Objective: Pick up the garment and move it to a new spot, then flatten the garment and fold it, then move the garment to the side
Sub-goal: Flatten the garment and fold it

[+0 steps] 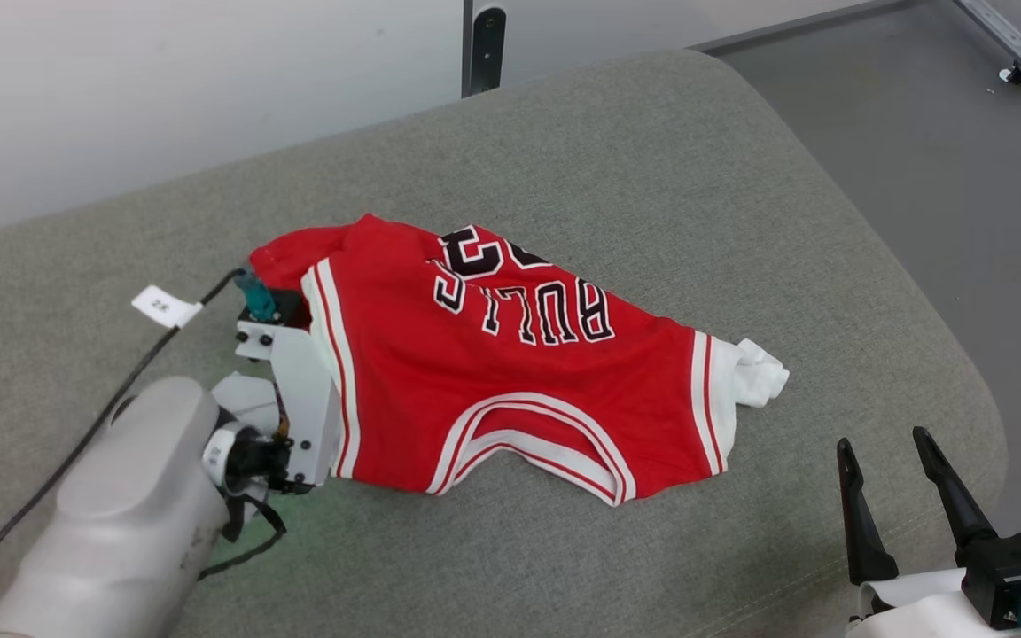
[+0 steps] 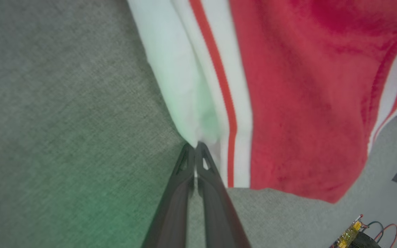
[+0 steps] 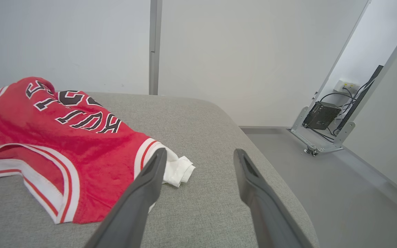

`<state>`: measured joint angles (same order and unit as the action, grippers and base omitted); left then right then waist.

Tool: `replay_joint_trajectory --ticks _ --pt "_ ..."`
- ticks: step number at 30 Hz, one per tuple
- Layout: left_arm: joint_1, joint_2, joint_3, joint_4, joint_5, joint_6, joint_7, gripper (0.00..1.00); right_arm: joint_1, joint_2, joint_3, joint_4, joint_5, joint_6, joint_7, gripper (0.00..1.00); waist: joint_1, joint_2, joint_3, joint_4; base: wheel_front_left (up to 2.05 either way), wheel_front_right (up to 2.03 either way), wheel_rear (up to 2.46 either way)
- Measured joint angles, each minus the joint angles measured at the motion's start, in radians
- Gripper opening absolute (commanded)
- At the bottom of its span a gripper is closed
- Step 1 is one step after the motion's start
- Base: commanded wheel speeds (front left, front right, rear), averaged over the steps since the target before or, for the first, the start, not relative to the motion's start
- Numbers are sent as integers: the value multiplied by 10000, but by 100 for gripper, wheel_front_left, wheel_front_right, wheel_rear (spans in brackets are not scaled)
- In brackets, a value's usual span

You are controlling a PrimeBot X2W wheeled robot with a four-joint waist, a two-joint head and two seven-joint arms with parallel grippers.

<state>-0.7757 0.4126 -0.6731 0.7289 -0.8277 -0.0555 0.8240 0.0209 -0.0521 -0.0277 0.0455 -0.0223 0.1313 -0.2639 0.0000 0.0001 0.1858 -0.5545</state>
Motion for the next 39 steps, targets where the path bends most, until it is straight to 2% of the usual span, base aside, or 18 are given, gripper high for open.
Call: replay_joint_trajectory --ticks 12,23,31,39 --pt "-193 -13 17 349 -104 -65 -82 0 -46 0 -159 107 12 0 0 100 0 0 -130 233 0 0 0" --pt "23 1187 357 337 -107 144 -374 0 163 4 -314 144 -439 0 0 100 0 0 -488 994 0 0 0" --pt "617 1753 621 -29 -366 485 -426 0 319 4 -391 153 -752 0 0 100 0 0 -778 1787 0 0 0" --pt "1483 2322 855 -575 -598 1020 -359 0 461 8 -476 176 -886 0 0 100 0 0 -1048 2631 0 0 0"
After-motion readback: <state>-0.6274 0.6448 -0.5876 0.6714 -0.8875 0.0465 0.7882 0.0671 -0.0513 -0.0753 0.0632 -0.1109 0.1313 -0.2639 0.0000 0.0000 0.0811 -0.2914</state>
